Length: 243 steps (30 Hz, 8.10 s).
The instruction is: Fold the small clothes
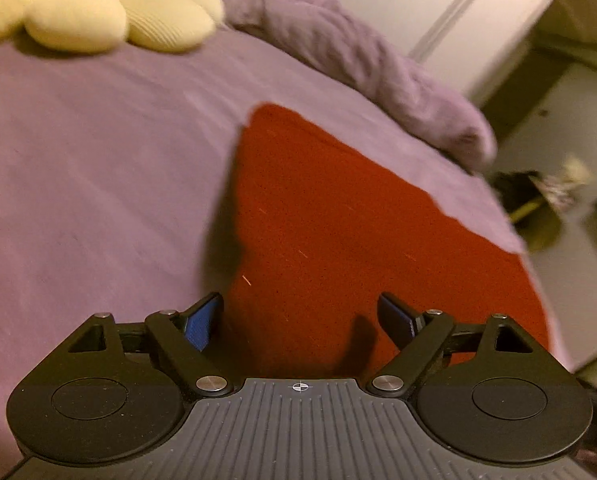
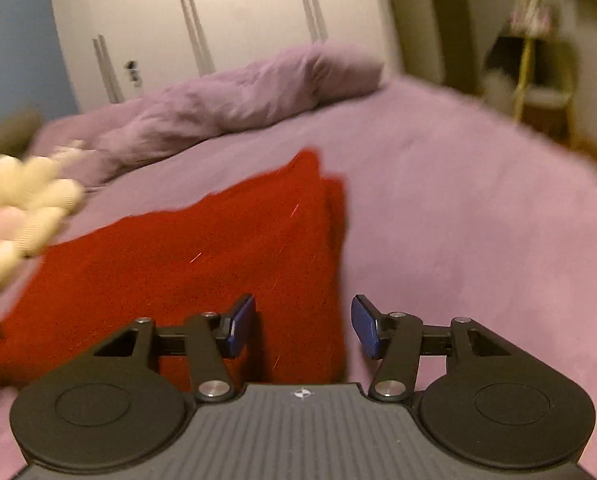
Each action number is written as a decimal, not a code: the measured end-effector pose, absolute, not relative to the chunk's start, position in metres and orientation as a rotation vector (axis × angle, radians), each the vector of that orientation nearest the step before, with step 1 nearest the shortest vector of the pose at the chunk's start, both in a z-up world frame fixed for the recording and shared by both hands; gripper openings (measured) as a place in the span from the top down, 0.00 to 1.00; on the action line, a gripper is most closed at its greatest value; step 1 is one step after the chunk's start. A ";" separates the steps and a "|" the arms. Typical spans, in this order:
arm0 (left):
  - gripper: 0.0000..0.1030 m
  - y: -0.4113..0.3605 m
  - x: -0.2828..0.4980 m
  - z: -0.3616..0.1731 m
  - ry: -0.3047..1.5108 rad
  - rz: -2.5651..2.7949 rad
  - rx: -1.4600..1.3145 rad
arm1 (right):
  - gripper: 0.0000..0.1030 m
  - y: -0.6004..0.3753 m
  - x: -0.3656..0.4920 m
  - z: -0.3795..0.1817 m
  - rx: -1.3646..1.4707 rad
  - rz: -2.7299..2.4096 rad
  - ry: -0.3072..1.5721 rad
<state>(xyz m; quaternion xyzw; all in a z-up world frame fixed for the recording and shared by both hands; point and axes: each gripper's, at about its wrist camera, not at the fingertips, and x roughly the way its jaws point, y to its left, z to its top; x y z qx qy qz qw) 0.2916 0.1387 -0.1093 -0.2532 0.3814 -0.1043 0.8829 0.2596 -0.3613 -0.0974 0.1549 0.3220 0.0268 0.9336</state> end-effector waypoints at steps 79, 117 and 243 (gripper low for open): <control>0.57 0.154 0.321 -0.129 0.849 -0.138 -0.870 | 0.99 -0.139 0.304 -0.110 -0.158 0.134 0.663; 0.73 0.056 0.316 -0.019 0.675 -0.275 -0.388 | 0.95 -0.204 0.262 -0.091 -0.096 -0.001 0.534; 0.21 -0.044 0.316 -0.051 0.860 -0.268 -0.223 | 0.96 -0.271 0.346 -0.092 -0.063 -0.064 0.637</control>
